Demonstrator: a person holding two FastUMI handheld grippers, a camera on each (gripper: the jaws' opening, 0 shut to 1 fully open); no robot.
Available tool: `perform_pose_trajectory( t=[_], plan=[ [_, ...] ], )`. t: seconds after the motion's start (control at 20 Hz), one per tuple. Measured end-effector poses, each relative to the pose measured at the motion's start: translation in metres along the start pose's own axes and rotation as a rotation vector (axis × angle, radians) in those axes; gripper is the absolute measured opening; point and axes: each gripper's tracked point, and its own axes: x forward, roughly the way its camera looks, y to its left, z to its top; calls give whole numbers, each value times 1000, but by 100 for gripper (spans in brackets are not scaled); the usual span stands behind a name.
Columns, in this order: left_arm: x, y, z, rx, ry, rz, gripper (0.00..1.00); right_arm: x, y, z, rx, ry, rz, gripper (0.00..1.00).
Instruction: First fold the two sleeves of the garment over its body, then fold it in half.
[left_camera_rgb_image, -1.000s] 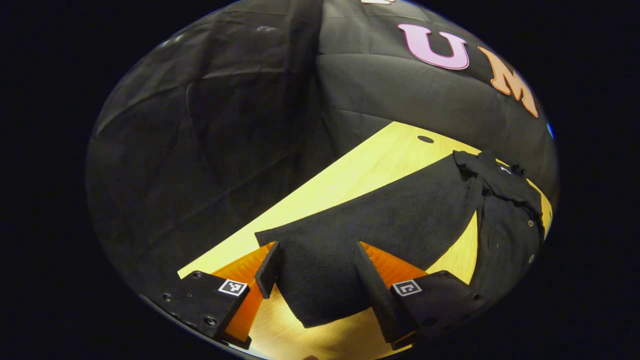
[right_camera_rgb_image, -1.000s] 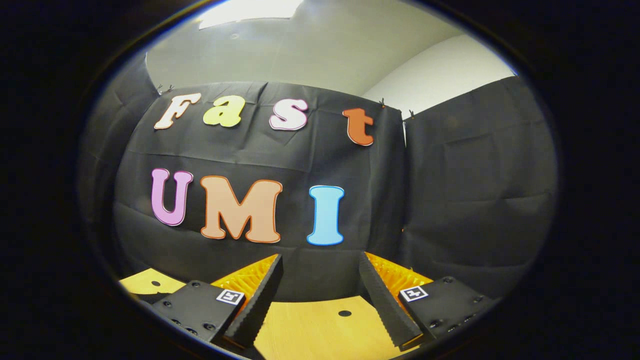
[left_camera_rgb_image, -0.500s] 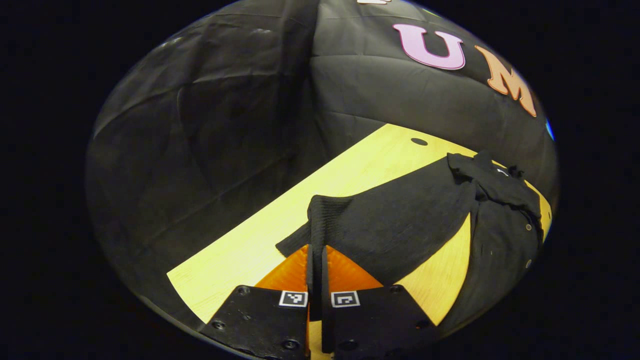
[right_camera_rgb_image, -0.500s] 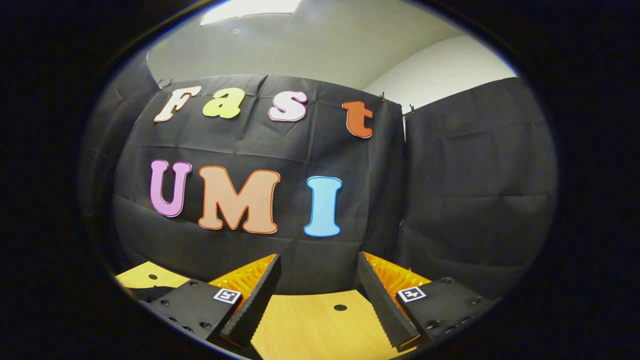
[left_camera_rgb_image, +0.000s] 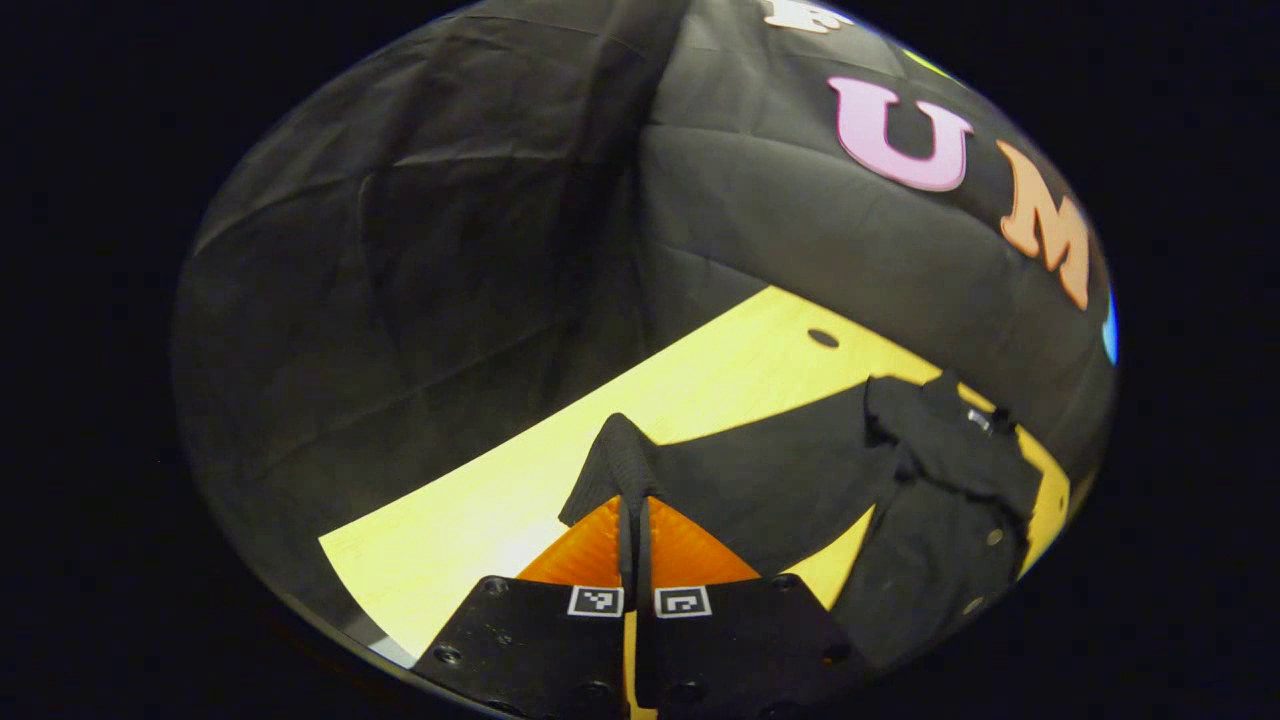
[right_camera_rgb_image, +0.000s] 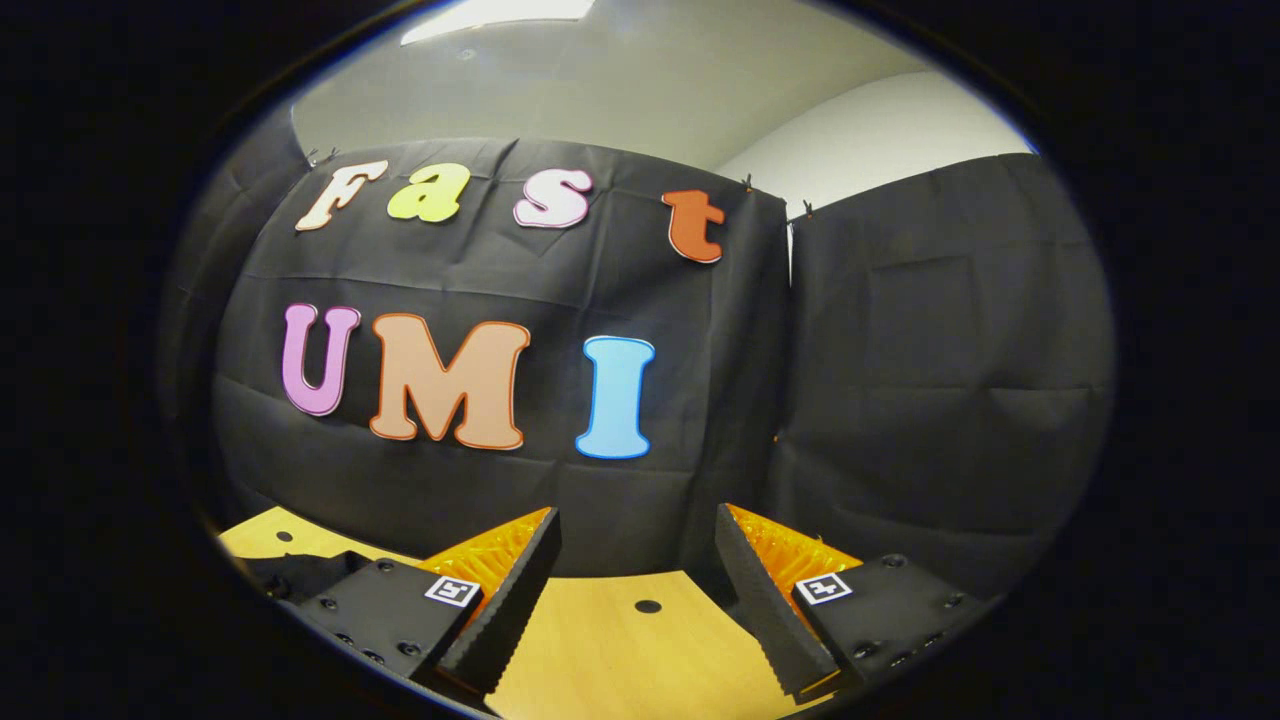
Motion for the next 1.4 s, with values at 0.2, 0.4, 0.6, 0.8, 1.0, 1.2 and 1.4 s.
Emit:
perform_pose_trajectory(
  t=[0.2, 0.4, 0.6, 0.8, 1.0, 1.2, 1.4],
  plan=[
    [-6, -63, 64, 57, -128, -47, 0, 8, -54, -9, 6, 7, -32, 96],
    [-5, -178, 120, 155, -257, -160, 0, 13, -113, -22, 25, 17, -79, 98],
    [-10, -308, 132, 270, -314, -311, 0, 18, -159, -38, 43, 44, -115, 96],
    [-22, -433, 85, 425, -313, -475, 0, 14, -194, -53, 79, 67, -145, 98],
    [-31, -521, 15, 521, -252, -613, 0, 1, -222, -68, 76, 98, -190, 98],
    [-20, -563, -81, 587, -127, -648, 0, -15, -240, -84, 85, 134, -223, 98],
    [-29, -588, -151, 596, -3, -718, 38, -26, -246, -95, 84, 159, -229, 98]
  ],
)
